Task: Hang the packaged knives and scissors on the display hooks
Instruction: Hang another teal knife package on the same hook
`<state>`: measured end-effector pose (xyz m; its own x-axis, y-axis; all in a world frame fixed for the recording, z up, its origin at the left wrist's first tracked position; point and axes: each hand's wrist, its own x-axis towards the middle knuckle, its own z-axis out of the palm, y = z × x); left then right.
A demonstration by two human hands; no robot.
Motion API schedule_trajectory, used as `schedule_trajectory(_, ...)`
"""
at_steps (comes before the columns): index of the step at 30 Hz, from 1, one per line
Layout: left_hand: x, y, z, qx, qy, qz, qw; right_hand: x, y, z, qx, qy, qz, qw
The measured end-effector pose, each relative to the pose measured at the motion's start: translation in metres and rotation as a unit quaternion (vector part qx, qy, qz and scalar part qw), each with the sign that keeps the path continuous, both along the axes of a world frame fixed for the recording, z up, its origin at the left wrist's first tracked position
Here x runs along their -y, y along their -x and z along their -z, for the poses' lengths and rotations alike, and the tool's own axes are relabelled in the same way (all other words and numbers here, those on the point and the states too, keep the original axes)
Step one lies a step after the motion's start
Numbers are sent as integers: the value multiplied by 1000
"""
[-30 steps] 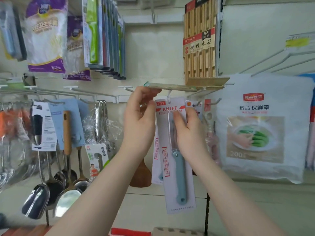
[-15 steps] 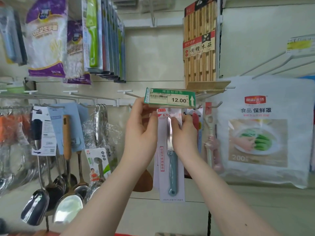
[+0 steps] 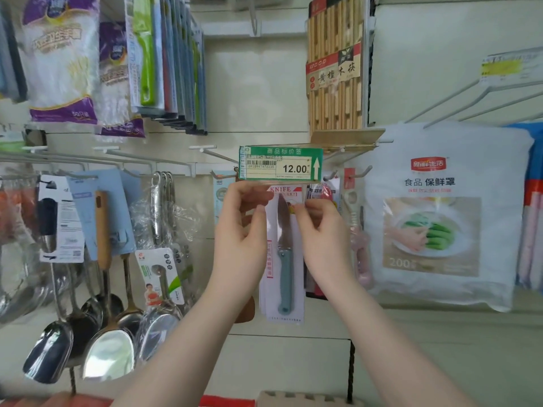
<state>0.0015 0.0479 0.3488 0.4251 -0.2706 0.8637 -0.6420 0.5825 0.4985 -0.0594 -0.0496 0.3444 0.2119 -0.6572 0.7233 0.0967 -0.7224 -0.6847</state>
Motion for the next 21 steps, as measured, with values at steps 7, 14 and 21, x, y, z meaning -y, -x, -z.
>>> schedule_trajectory(7,11,11,15,-6,-16,13,1000,-8,17,13,9,40,-6,999)
schedule_trajectory(14,23,20,40,-30,-49,44,997,-9,32,37,0,55,-36,998)
schedule_trajectory(21,23,26,77,-58,-67,63,994,-11,40,75,-2,8,-77,997)
